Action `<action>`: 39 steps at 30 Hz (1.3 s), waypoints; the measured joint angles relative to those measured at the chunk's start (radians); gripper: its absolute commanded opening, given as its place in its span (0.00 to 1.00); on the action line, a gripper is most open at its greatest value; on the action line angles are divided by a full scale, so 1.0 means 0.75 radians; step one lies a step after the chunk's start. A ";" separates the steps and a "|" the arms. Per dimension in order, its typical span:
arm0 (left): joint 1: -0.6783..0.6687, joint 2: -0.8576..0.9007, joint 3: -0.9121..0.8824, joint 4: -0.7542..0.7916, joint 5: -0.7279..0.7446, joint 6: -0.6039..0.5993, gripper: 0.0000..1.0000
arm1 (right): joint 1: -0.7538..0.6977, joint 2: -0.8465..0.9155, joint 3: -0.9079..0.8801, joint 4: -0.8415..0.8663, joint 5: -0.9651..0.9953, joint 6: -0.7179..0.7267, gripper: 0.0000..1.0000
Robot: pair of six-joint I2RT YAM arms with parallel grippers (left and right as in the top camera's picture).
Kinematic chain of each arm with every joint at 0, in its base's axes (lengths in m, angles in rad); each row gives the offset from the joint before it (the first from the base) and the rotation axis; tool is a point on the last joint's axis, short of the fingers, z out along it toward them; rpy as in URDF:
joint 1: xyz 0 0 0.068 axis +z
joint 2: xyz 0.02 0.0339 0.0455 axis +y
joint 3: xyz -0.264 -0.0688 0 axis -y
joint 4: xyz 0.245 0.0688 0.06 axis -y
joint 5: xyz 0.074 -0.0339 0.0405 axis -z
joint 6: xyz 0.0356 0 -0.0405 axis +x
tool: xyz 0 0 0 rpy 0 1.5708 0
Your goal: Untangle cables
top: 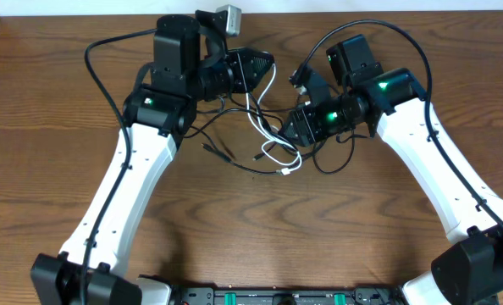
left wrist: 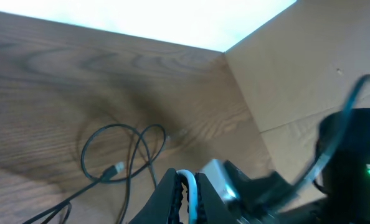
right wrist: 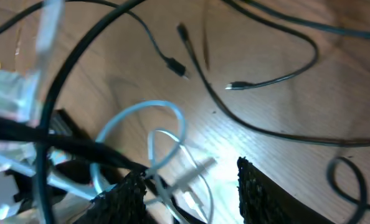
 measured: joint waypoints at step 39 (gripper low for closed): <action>0.000 0.074 0.003 -0.213 -0.211 0.000 0.13 | -0.094 -0.039 0.075 -0.058 0.152 0.035 0.01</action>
